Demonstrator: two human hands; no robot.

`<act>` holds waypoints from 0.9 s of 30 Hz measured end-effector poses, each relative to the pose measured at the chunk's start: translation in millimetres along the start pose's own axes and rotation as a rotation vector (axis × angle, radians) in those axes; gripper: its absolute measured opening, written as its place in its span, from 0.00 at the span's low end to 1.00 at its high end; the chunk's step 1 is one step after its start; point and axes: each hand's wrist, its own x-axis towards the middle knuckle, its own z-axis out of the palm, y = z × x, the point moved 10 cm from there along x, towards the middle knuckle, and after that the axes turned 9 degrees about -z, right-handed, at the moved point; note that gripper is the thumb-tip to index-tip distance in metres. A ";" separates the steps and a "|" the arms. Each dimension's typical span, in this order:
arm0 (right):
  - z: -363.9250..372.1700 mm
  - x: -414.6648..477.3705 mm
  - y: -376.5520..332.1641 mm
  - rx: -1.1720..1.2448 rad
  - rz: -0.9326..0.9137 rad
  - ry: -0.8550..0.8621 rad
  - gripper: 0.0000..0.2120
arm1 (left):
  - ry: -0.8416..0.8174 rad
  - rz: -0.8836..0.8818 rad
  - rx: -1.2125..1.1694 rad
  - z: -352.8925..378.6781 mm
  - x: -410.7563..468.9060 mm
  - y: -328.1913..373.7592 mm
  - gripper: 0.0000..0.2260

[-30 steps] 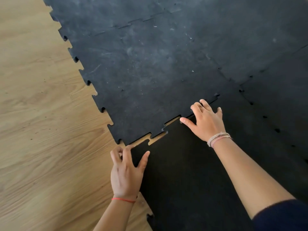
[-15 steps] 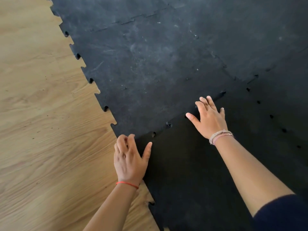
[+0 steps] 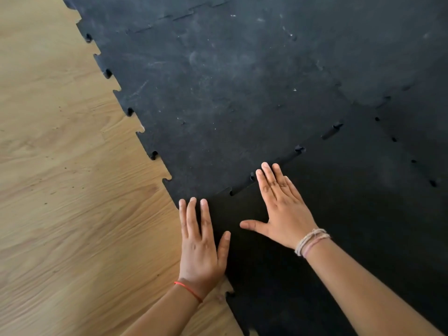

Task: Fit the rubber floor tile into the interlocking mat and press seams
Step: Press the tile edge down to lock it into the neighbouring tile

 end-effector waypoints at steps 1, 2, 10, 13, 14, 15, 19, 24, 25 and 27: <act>-2.1 4.1 0.8 -0.008 -0.006 -0.020 0.51 | -0.008 -0.003 0.035 -0.2 0.6 0.5 0.30; -4.4 8.6 1.2 -0.014 -0.016 -0.037 0.54 | -0.012 -0.006 0.068 -0.9 0.5 1.4 0.30; -35.9 20.8 1.2 0.036 -0.095 0.067 0.49 | 0.036 -0.130 0.137 -6.2 18.9 14.3 0.31; -38.1 18.3 -0.6 0.046 -0.080 0.127 0.44 | 0.038 -0.103 0.114 -5.9 17.7 15.0 0.28; -37.0 16.1 -1.2 0.047 -0.074 0.146 0.42 | 0.042 -0.104 0.100 -5.2 14.8 13.5 0.27; -35.0 13.9 -1.7 0.047 -0.070 0.162 0.40 | 0.043 -0.104 0.091 -3.4 11.8 12.5 0.27; -18.4 7.7 -0.2 0.006 -0.067 0.156 0.36 | 0.022 -0.090 0.081 6.1 10.9 12.6 0.27; -12.1 11.2 6.3 -0.034 -0.048 0.163 0.36 | 0.058 -0.081 -0.019 -0.1 18.2 15.8 0.24; -10.0 13.2 7.1 -0.036 -0.046 0.155 0.36 | 0.067 -0.080 -0.039 -0.8 19.5 15.7 0.23; -7.5 17.0 8.5 -0.049 -0.046 0.146 0.37 | 0.079 -0.081 -0.057 -1.4 20.3 14.4 0.23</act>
